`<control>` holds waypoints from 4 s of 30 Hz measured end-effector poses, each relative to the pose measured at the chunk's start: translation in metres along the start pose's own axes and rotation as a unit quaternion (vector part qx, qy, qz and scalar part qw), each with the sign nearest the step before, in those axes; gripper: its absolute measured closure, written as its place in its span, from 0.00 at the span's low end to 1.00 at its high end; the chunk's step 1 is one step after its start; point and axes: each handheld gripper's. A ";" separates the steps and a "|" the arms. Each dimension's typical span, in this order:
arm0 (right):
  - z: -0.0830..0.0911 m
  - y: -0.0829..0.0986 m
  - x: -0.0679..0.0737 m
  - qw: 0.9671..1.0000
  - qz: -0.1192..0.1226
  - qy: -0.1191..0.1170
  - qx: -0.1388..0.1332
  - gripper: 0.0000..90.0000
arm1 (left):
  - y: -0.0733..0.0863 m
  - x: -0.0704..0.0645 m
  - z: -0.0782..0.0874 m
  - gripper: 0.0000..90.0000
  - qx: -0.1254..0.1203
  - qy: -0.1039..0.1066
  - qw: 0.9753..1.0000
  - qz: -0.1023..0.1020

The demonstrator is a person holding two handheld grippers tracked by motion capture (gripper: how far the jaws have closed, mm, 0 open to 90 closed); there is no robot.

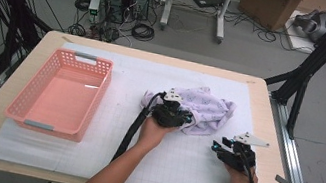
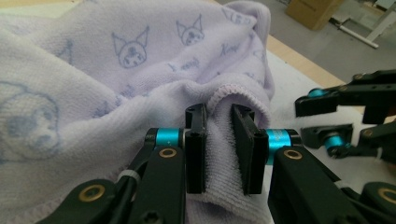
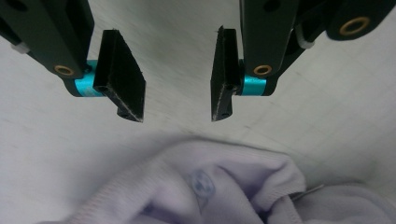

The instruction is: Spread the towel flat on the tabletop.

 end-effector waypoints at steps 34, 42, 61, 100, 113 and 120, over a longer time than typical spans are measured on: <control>0.041 0.012 -0.009 0.991 0.106 -0.078 0.025 0.97 | 0.053 0.052 0.073 0.88 -0.001 -0.020 1.000 0.018; 0.045 0.022 -0.015 0.996 0.076 -0.051 0.012 0.83 | 0.072 0.042 0.094 0.62 0.017 -0.076 0.997 0.008; 0.054 0.022 -0.013 0.998 0.046 -0.026 -0.024 0.77 | 0.050 0.008 0.093 0.47 0.003 -0.035 0.997 -0.062; 0.059 0.048 0.034 0.992 0.099 -0.078 0.022 0.96 | 0.111 0.008 0.158 0.96 -0.037 -0.071 0.996 -0.042; 0.103 0.077 0.028 0.985 0.107 -0.135 0.022 0.92 | 0.150 -0.011 0.186 0.80 -0.028 -0.052 0.997 -0.049; 0.123 0.066 0.019 0.985 0.021 -0.157 -0.062 0.69 | 0.141 -0.001 0.194 0.46 -0.069 -0.061 0.996 -0.014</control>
Point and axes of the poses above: each handheld gripper's, and its own axes: z roughly backward along the jaws, y roughly out of its underside, x roughly to its left, and after that the axes turned 5 degrees about x, right-handed
